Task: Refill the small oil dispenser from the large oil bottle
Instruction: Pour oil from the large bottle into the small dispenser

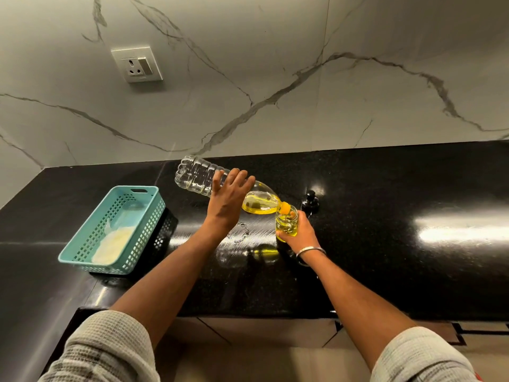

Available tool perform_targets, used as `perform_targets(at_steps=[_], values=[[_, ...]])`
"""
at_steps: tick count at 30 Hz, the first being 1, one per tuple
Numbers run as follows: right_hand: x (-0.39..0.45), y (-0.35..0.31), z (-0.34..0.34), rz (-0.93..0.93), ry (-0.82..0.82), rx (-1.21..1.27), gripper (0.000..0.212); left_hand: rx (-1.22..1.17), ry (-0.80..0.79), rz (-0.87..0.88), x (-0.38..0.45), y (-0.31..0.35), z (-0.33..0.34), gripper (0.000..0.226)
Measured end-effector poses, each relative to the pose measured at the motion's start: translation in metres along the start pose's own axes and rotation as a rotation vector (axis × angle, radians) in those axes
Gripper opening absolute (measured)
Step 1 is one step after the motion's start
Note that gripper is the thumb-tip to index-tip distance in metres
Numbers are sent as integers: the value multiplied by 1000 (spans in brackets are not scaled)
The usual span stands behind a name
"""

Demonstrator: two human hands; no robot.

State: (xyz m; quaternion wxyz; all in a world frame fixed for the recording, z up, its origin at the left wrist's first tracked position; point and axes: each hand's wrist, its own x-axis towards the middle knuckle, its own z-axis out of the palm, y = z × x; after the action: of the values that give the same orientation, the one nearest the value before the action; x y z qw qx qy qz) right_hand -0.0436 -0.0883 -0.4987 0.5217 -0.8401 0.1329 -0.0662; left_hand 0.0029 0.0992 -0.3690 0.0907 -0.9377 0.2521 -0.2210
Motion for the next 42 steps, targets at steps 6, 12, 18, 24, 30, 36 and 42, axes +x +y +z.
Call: perform_targets(at_steps=[6, 12, 18, 24, 30, 36, 42], values=[[-1, -1, 0, 6, -1, 7, 62, 3, 10, 2, 0, 0, 0, 73], [-1, -2, -1, 9, -9, 16, 64, 14, 0, 0, 1, 0, -1, 74], [-1, 0, 0, -1, 0, -3, 63, 11, -3, -2, 0, 0, 1, 73], [0, -2, 0, 9, 3, 3, 65, 16, 1, -4, 0, 0, 1, 73], [0, -2, 0, 15, 2, 18, 64, 8, 2, -3, 0, 0, 1, 72], [0, 0, 0, 12, 0, 18, 65, 5, 6, -6, -1, 0, 1, 72], [0, 0, 0, 8, -2, 10, 64, 0, 11, -9, -1, 0, 1, 70]])
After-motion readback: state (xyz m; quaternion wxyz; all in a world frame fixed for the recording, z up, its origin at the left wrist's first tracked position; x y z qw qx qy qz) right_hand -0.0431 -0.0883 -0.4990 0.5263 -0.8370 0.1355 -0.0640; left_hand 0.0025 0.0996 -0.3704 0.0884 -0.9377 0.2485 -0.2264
